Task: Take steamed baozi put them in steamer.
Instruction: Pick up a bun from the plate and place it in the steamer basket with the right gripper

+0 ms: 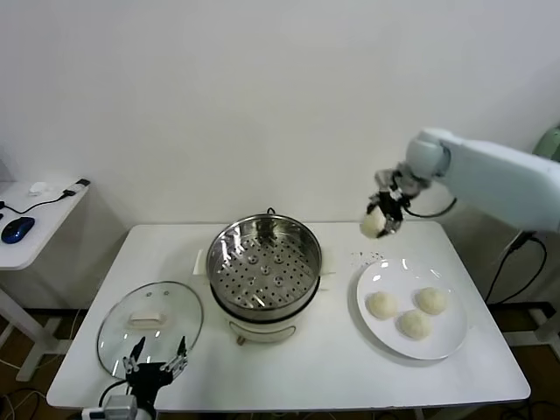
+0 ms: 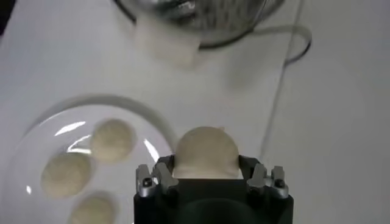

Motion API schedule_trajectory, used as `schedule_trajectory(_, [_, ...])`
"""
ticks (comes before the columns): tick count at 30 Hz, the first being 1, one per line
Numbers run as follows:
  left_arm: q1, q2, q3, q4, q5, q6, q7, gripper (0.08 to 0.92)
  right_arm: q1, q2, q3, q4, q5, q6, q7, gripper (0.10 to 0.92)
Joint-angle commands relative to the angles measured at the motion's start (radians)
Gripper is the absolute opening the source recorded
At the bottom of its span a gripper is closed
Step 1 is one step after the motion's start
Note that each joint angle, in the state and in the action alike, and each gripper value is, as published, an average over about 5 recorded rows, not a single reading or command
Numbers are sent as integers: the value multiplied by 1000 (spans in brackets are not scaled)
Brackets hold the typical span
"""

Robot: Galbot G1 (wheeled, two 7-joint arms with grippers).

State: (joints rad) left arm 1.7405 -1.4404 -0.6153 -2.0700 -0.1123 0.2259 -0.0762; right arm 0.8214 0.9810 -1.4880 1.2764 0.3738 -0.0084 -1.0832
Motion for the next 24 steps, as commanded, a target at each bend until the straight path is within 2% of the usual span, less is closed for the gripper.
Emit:
schedule_trajectory(1, [0, 1, 0, -6, -2, 3, 0, 823, 212, 205, -136, 248, 48, 235, 43, 696])
schedule_trajectory(6, [3, 2, -1, -11, -3, 5, 0, 823, 67, 276, -97, 140, -156, 476, 59, 696])
schedule_trajectory(9, [6, 4, -3, -14, -4, 6, 0, 823, -12, 308, -59, 40, -267, 553, 63, 696])
schedule_trajectory(16, [4, 11, 0, -7, -5, 4, -1, 823, -177, 389, 4, -194, -461, 608, 125, 699])
schedule_trajectory(24, [-9, 11, 3, 4, -3, 5, 0, 823, -300, 475, 47, -409, -513, 651, 175, 700])
